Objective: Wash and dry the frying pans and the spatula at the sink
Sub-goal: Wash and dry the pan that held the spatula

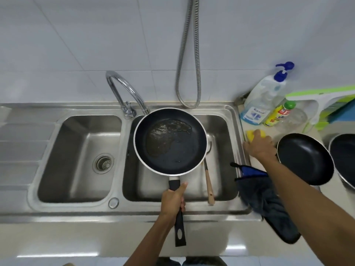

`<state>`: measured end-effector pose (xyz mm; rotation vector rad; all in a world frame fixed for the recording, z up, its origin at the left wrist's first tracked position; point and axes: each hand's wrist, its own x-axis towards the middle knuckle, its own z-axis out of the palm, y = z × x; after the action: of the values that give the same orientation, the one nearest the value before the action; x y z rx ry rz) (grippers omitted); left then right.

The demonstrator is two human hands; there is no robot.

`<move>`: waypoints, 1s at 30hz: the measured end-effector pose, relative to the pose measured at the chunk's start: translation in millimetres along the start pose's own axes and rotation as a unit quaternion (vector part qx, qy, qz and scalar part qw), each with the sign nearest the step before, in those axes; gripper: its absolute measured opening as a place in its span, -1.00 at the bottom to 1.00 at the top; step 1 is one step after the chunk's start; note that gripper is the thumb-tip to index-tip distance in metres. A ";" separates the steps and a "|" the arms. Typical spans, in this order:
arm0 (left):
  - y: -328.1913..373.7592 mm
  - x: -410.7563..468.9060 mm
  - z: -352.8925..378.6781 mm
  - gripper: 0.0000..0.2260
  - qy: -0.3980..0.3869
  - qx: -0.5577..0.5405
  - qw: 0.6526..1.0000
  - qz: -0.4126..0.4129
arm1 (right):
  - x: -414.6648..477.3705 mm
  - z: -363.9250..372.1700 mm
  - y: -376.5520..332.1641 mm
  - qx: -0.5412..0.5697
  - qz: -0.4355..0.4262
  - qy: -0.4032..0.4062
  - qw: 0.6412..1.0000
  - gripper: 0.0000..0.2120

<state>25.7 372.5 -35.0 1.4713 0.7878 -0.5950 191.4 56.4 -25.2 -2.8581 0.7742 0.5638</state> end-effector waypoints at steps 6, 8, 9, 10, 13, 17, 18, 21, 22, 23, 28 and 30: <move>4.9 -1.4 -3.9 -0.61 0.052 -0.020 0.998 0.007 | 3.6 -5.0 -5.0 0.029 0.017 0.014 0.999 -0.47; 3.8 0.5 -6.7 -0.59 0.069 -0.002 0.998 0.014 | 0.6 -5.7 -10.3 0.042 -0.005 0.047 0.998 -0.49; 2.5 2.0 -8.5 -0.56 0.083 0.023 0.996 0.021 | -2.5 -7.4 -15.7 0.057 -0.016 0.066 0.996 -0.51; 0.4 4.2 -10.9 -0.53 0.099 0.055 0.993 0.029 | -7.0 -9.6 -22.3 0.074 -0.029 0.083 0.993 -0.53; -5.1 6.9 -18.6 -0.56 0.142 0.151 0.977 0.046 | -23.2 -13.8 -45.8 0.104 -0.082 0.122 0.984 -0.55; -8.1 6.7 -26.5 -0.62 0.170 0.250 0.950 0.079 | -44.7 -9.6 -74.7 0.104 -0.161 0.113 0.975 -0.54; -8.9 7.5 -28.3 -0.62 0.177 0.271 0.943 0.083 | -50.0 -8.2 -81.7 0.102 -0.177 0.103 0.974 -0.54; -8.9 6.9 -32.7 -0.65 0.191 0.297 0.932 0.083 | -61.7 -0.3 -101.3 0.096 -0.230 0.057 0.967 -0.53; -9.2 5.8 -34.0 -0.66 0.194 0.299 0.930 0.085 | -64.5 2.9 -107.9 0.086 -0.250 0.044 0.963 -0.54; -10.4 5.0 -35.1 -0.67 0.195 0.300 0.930 0.086 | -67.1 6.0 -114.5 0.075 -0.269 0.035 0.960 -0.54; -12.5 3.3 -44.4 -0.66 0.188 0.292 0.933 0.089 | -74.8 23.7 -154.1 0.027 -0.330 0.030 0.943 -0.57; -8.2 1.6 -51.5 -0.63 0.163 0.277 0.942 0.097 | -70.3 35.2 -174.2 0.013 -0.351 0.030 0.936 -0.57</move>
<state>15.2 423.5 -38.2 2.1806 0.7466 -0.4426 212.6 246.3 -26.2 -2.8479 -0.2559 0.3512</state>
